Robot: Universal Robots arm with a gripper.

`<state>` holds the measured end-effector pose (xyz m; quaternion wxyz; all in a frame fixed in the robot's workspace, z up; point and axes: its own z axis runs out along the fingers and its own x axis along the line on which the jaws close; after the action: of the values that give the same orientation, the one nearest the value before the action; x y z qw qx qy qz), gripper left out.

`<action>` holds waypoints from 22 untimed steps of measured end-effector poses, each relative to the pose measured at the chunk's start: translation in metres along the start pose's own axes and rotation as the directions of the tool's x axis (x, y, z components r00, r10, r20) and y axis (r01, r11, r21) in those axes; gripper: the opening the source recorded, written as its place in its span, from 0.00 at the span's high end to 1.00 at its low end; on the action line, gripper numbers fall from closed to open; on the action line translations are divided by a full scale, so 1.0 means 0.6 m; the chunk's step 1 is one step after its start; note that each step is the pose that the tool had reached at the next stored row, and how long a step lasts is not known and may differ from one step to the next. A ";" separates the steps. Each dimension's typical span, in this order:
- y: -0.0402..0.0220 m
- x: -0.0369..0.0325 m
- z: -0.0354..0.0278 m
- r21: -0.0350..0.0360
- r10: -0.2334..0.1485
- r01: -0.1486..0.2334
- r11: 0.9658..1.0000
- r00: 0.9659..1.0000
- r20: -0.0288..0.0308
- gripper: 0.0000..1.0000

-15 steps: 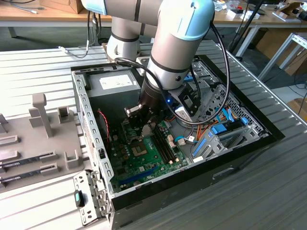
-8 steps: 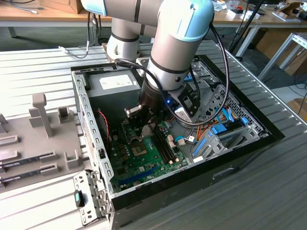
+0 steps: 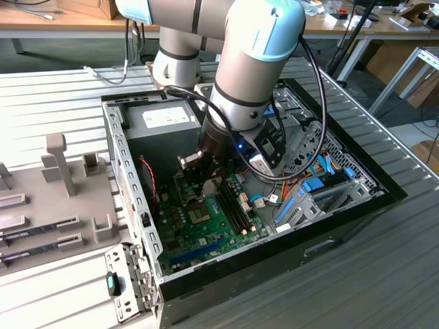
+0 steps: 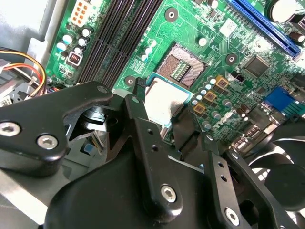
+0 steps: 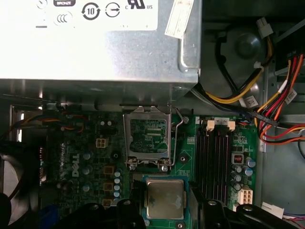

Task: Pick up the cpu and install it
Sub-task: 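Pick up the cpu and move it towards the insertion slot, then place the cpu into insertion slot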

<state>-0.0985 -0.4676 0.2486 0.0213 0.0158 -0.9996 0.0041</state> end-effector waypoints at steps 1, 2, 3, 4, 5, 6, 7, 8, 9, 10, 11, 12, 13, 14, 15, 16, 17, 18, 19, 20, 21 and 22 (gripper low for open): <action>0.000 0.000 0.000 0.000 0.000 0.000 1.000 1.000 0.000 0.53; 0.000 0.000 0.001 0.000 0.000 0.000 1.000 1.000 0.000 0.53; 0.000 0.000 0.001 0.001 0.000 0.000 1.000 1.000 0.000 0.53; 0.000 0.000 0.002 0.001 0.000 0.000 1.000 1.000 0.000 0.53; 0.000 0.000 0.002 0.001 0.000 0.000 1.000 1.000 0.000 0.53; 0.000 0.000 0.002 0.001 0.000 0.000 1.000 1.000 0.000 0.53; 0.000 0.000 0.002 0.001 0.000 0.000 1.000 1.000 0.000 0.53; 0.000 0.000 0.002 0.001 0.000 0.000 1.000 1.000 0.000 0.53; 0.000 0.000 0.002 0.001 0.000 0.000 1.000 1.000 0.000 0.53; 0.000 0.000 0.002 0.001 0.000 0.000 1.000 1.000 0.000 0.53; 0.000 0.000 0.002 0.001 0.000 0.000 1.000 1.000 0.000 0.53; 0.000 0.000 0.002 0.001 0.000 0.000 1.000 1.000 0.000 0.53; 0.000 0.000 0.002 0.001 0.000 0.000 1.000 1.000 0.000 0.53; 0.000 0.000 0.003 0.001 0.000 0.000 1.000 1.000 0.000 0.53; 0.000 0.000 0.003 0.001 0.000 0.000 1.000 1.000 0.000 0.53; 0.000 0.000 0.004 0.001 0.000 0.000 1.000 1.000 0.000 0.53; 0.000 0.000 0.005 0.001 0.000 0.000 1.000 1.000 0.000 0.53; 0.000 0.000 0.006 0.001 0.000 0.000 1.000 1.000 0.000 0.53; 0.000 0.000 0.009 0.001 0.000 0.000 1.000 1.000 0.000 0.53; 0.000 0.000 0.010 0.001 0.000 0.000 1.000 1.000 0.000 0.53; 0.000 0.000 0.012 0.001 0.000 0.000 1.000 1.000 0.000 0.53; 0.000 0.001 0.013 0.001 0.000 0.000 1.000 1.000 0.000 0.53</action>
<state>-0.0993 -0.4675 0.2408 0.0214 0.0157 -0.9996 0.0048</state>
